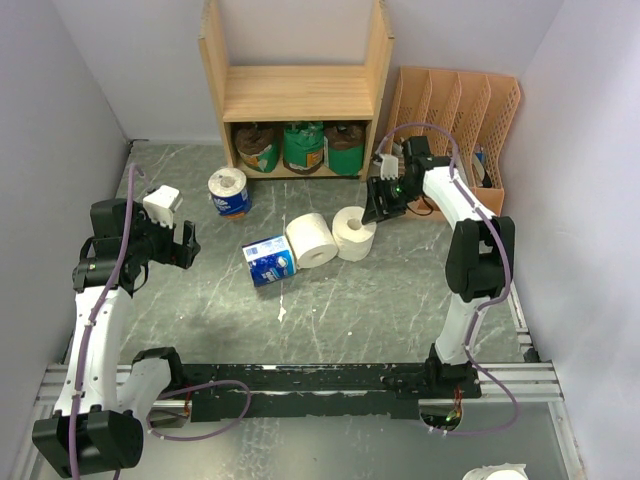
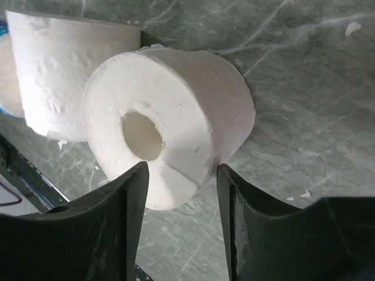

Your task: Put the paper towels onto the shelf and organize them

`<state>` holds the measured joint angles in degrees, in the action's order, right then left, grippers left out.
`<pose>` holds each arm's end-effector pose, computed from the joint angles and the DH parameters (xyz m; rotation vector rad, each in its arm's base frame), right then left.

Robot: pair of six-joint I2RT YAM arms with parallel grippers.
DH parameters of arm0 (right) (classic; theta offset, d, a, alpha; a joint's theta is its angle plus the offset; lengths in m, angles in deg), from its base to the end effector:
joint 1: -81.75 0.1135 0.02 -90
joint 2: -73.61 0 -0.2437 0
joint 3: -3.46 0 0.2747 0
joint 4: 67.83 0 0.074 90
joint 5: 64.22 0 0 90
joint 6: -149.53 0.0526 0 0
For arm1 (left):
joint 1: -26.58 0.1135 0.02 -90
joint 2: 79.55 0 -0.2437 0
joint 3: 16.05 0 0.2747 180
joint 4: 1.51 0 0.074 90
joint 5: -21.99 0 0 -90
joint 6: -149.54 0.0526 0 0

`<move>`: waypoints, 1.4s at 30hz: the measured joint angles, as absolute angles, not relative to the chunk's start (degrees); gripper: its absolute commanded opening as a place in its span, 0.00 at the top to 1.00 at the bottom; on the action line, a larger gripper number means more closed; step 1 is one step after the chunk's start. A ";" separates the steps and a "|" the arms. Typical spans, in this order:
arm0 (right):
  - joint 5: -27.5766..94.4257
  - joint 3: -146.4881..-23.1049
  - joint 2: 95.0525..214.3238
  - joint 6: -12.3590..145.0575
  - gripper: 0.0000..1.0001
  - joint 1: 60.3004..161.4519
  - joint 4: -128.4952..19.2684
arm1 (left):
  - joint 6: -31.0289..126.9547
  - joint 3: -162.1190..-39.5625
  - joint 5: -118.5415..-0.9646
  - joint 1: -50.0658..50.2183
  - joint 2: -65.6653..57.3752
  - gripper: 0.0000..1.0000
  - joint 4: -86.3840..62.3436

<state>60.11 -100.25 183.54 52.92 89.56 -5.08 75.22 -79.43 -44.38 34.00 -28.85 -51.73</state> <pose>0.4104 0.0862 0.2032 -0.4865 2.6269 0.8290 0.2313 0.0089 0.2879 0.3777 2.1390 -0.2297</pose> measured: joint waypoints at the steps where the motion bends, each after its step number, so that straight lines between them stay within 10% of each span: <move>1: 59.26 -100.29 183.67 53.25 0.50 89.76 -5.17 | 75.25 -79.43 -44.35 34.00 -28.85 0.00 -51.75; 10: 53.22 -101.43 185.09 55.48 0.51 92.38 -5.56 | 75.62 -79.43 -43.87 34.00 -28.85 0.00 -51.79; 25: 51.63 -103.35 186.07 57.23 0.79 93.24 -5.93 | 75.71 -78.80 -42.82 34.00 -28.85 0.00 -52.23; 33: 51.00 -103.68 186.44 57.14 0.31 93.43 -5.60 | 75.88 -78.80 -42.63 34.00 -28.85 0.00 -52.60; 42: 50.80 -104.78 188.63 56.94 0.38 95.05 -3.24 | 76.08 -78.80 -42.21 34.00 -28.85 0.00 -52.73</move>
